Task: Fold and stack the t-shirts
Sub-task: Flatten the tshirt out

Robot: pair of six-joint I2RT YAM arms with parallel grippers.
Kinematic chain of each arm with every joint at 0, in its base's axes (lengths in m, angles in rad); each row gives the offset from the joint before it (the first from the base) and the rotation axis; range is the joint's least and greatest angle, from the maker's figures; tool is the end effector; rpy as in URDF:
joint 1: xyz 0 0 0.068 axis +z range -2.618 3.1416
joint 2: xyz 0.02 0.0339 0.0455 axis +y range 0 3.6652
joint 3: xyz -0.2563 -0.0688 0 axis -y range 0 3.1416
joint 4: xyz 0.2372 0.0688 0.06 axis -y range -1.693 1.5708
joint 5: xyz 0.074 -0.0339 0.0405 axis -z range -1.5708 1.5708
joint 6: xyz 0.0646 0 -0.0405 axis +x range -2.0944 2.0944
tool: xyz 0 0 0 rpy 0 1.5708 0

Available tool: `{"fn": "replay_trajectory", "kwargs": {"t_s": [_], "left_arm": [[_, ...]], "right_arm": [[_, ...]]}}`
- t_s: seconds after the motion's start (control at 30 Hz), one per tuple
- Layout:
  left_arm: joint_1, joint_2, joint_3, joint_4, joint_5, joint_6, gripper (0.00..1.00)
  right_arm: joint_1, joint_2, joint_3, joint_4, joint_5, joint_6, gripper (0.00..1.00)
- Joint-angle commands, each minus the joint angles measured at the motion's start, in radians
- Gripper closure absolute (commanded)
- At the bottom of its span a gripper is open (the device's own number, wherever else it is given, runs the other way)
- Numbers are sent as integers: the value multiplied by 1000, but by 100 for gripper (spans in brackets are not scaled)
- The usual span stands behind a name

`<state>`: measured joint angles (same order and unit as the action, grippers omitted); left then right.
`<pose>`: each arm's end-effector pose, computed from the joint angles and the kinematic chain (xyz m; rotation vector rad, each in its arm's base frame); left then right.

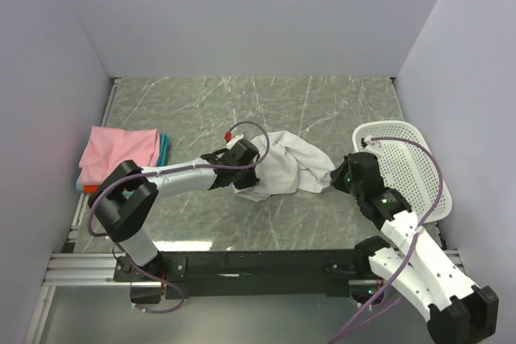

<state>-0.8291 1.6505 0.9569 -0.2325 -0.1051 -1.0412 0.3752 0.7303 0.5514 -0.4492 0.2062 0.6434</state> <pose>0.2375 -0.2492 0.1530 -0.3217 2.5892 -0.6197 0.1762 0.0552 0.2207 0.4095 2.1668 0.3483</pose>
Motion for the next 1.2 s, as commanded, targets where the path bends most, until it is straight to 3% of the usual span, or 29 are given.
{"fn": "replay_trajectory", "kwargs": {"t_s": [0.0,0.2,0.33,0.5,0.83,1.0,1.17], "left_arm": [[-5,-53,37,-30,-34,32,99],[-5,-217,80,-109,-119,69,99],[-5,-311,224,-263,-227,116,99],[-5,-472,307,-314,-314,161,99],[-5,-800,257,-24,-254,391,99],[-5,-870,188,41,-364,474,99],[-1,-818,152,45,-603,516,99]], "right_arm": [[-10,-17,13,33,-43,-43,100],[-10,-91,103,12,-82,-56,100],[-10,-150,243,-35,-122,-71,100],[-12,-187,411,-81,-126,-90,100],[-12,-233,696,-94,-203,-162,100],[-12,-209,716,-106,-208,-189,100],[-10,-171,680,-66,-146,-212,100]]}}
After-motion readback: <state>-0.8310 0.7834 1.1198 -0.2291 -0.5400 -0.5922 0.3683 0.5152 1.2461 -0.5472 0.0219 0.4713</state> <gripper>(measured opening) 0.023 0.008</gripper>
